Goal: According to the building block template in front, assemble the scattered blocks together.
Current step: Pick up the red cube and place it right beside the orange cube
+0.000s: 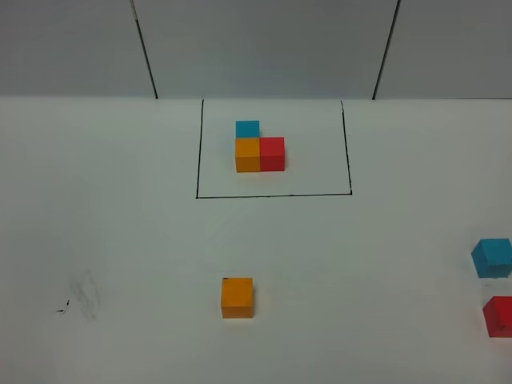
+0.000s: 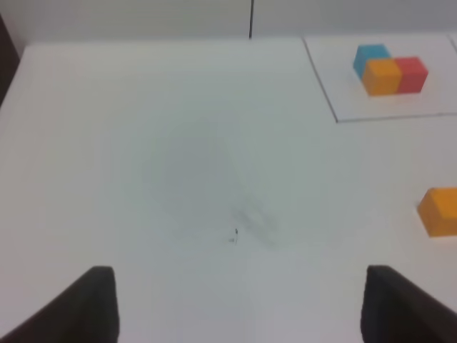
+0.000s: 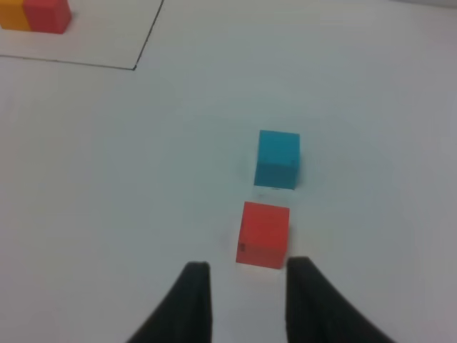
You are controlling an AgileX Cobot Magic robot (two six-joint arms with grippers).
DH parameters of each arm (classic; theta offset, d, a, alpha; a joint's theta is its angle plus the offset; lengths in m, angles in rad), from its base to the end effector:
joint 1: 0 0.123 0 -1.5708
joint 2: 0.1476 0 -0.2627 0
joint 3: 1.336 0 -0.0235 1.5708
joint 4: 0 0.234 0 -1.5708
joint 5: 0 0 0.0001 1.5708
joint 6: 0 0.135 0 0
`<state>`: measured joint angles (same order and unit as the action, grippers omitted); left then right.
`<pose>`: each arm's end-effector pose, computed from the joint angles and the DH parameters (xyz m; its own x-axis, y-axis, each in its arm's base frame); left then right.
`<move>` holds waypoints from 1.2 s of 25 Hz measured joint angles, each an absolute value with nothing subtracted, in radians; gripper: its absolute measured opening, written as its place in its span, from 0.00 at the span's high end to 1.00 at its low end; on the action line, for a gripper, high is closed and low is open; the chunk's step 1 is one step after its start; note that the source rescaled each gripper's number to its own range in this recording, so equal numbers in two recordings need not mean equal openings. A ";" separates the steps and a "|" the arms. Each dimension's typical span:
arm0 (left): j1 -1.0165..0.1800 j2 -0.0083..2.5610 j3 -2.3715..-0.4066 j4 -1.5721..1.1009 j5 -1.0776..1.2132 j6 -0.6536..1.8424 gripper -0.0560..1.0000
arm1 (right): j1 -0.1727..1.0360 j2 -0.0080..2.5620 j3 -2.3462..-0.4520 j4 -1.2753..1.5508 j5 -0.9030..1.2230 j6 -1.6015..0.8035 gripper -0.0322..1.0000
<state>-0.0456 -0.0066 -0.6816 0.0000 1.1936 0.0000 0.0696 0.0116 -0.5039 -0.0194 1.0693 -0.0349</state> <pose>0.0139 -0.0006 0.2856 -0.4057 0.0185 -0.9138 0.0456 0.9990 0.0000 0.0427 0.0007 0.2489 -0.4664 -0.0768 -0.8812 -0.0752 0.9961 -0.0470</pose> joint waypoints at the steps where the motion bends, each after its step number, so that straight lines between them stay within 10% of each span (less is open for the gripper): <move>1: -0.046 -0.007 -0.649 0.000 1.188 0.000 0.44 | 0.070 0.012 -0.504 -0.019 1.069 -0.035 0.97; 30: -0.046 -0.007 -0.506 0.000 1.084 -0.033 0.45 | 0.070 0.012 -0.504 -0.019 1.069 -0.035 0.97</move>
